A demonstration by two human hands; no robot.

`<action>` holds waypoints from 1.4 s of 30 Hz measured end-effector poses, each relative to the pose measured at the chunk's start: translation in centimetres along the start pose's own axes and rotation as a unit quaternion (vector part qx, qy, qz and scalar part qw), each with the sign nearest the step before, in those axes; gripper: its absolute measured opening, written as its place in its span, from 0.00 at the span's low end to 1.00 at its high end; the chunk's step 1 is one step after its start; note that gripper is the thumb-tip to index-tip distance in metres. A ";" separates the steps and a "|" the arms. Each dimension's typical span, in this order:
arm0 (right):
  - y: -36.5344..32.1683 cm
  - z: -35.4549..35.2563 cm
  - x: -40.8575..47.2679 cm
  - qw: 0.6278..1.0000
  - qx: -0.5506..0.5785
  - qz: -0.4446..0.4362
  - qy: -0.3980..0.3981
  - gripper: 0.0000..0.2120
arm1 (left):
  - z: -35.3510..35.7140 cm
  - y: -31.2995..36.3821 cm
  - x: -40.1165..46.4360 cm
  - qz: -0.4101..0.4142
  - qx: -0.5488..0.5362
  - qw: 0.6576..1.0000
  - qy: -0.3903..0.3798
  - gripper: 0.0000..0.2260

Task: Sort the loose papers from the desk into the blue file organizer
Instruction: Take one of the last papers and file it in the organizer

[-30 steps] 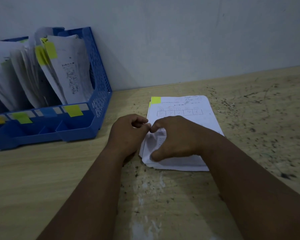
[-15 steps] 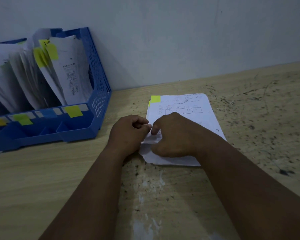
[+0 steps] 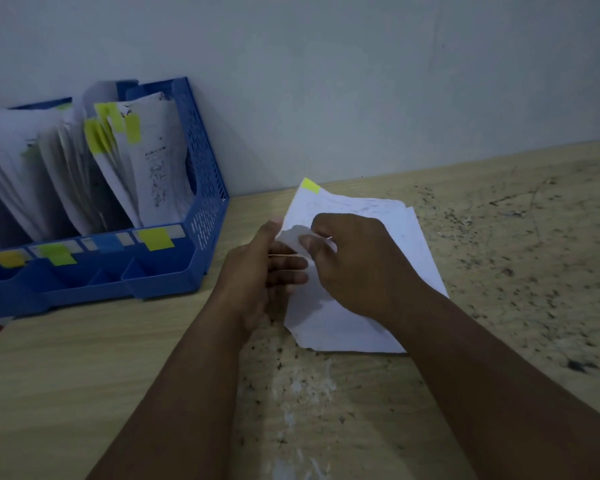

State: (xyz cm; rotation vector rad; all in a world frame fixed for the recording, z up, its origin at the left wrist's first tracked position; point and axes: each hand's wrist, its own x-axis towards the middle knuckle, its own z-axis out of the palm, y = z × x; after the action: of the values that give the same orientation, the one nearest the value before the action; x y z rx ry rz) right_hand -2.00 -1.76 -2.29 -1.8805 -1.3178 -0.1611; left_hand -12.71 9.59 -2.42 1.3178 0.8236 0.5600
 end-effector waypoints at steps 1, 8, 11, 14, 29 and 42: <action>-0.3 0.2 0.0 0.999 0.020 -0.027 0.000 0.12 | -0.1 0.1 0.0 -0.013 -0.057 0.998 -0.031 0.20; -1.5 1.2 -1.0 0.982 0.091 -0.147 -0.074 0.04 | -1.7 0.7 -0.3 -0.030 -0.107 0.992 -0.061 0.14; -1.5 1.3 -1.3 0.990 0.073 -0.093 -0.078 0.14 | -2.3 1.0 0.4 -0.031 -0.108 0.993 -0.034 0.14; -1.0 1.7 -1.2 0.998 0.025 -0.039 -0.046 0.20 | -2.9 1.4 0.6 0.008 -0.161 0.987 -0.005 0.14; -3.5 3.4 2.4 0.957 0.254 0.140 0.011 0.30 | -2.4 4.7 -2.1 0.281 -0.019 0.959 0.034 0.06; -11.7 4.6 13.2 0.844 0.507 0.158 -0.069 0.17 | -6.1 11.8 -0.2 0.432 0.047 0.892 0.123 0.09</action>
State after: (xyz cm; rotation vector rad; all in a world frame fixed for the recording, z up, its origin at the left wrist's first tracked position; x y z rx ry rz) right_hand -7.39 12.35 7.88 -1.1378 -0.8565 0.7309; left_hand -16.60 15.38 8.86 1.7077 0.4207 1.4259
